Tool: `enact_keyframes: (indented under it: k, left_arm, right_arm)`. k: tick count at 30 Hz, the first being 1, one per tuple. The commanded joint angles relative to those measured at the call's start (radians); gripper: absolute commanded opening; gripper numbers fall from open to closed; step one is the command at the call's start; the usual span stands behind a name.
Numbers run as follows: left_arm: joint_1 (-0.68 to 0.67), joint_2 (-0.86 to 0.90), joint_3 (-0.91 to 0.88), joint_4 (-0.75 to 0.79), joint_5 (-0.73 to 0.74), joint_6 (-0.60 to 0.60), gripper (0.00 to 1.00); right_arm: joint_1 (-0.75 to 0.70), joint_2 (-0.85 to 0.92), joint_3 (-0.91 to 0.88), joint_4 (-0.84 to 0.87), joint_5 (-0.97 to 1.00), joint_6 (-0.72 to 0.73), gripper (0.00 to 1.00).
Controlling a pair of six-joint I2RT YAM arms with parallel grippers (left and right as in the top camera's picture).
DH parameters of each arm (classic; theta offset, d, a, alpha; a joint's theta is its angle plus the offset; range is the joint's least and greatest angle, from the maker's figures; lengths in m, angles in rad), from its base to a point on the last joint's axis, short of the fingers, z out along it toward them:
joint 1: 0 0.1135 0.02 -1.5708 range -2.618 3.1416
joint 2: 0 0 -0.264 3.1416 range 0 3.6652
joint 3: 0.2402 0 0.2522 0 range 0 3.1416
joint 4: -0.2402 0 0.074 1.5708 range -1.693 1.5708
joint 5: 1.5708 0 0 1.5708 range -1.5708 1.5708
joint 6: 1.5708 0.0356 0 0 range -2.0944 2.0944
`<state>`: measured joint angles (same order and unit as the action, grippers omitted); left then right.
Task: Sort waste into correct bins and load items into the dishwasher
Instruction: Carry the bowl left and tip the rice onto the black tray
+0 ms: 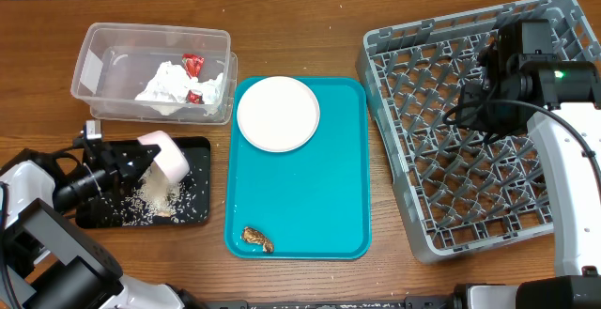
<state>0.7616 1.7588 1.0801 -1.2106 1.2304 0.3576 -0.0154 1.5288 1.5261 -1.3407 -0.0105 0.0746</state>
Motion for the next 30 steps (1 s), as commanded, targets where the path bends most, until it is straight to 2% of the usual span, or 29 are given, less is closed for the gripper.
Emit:
enact_keyframes:
  k: [1,13,15,17,18,19,21,22,24,26,27,29,30]
  left_arm:
    - [0.004,0.005,-0.006,-0.023,0.056,0.119,0.04]
    - [0.003,0.005,-0.006,-0.019,0.066,0.159,0.04]
    - [0.003,0.005,-0.006,0.002,0.043,0.116,0.04]
    - [0.003,0.005,-0.006,0.032,0.003,0.005,0.04]
    - [0.003,0.005,-0.006,0.023,0.022,-0.013,0.04]
    - [0.002,0.005,-0.006,-0.009,0.084,0.04,0.04]
    - [0.0,0.004,-0.006,-0.146,0.222,0.31,0.04]
    - [-0.001,0.005,-0.006,-0.177,0.233,0.38,0.04]
    - [0.002,0.005,-0.006,-0.136,0.182,0.35,0.04]
    - [0.005,0.005,-0.006,-0.053,0.091,0.146,0.04]
    - [0.004,0.005,-0.006,-0.059,0.112,0.127,0.04]
    - [0.003,0.005,-0.006,-0.106,0.174,0.244,0.04]
    - [0.003,0.005,-0.006,-0.1,0.174,0.253,0.04]
  right_arm:
    - [-0.004,-0.002,0.016,0.0,0.01,0.005,0.45]
    - [-0.004,-0.002,0.016,0.001,0.01,0.005,0.45]
    - [-0.004,-0.002,0.016,0.001,0.01,0.005,0.45]
    - [-0.004,-0.002,0.016,0.001,0.01,0.005,0.44]
    - [-0.004,-0.002,0.016,0.0,0.01,0.005,0.45]
    - [-0.004,-0.002,0.016,0.0,0.01,0.004,0.45]
    - [-0.004,-0.002,0.016,0.0,0.01,0.005,0.44]
    - [-0.004,-0.002,0.016,0.0,0.01,0.005,0.45]
    - [-0.004,-0.002,0.016,0.0,0.01,0.005,0.45]
    - [-0.004,-0.002,0.016,0.001,0.01,0.005,0.45]
    - [-0.004,-0.002,0.016,0.0,0.01,0.005,0.45]
    - [-0.004,-0.002,0.016,-0.002,0.01,0.005,0.45]
    - [-0.004,-0.002,0.016,-0.003,0.01,0.005,0.45]
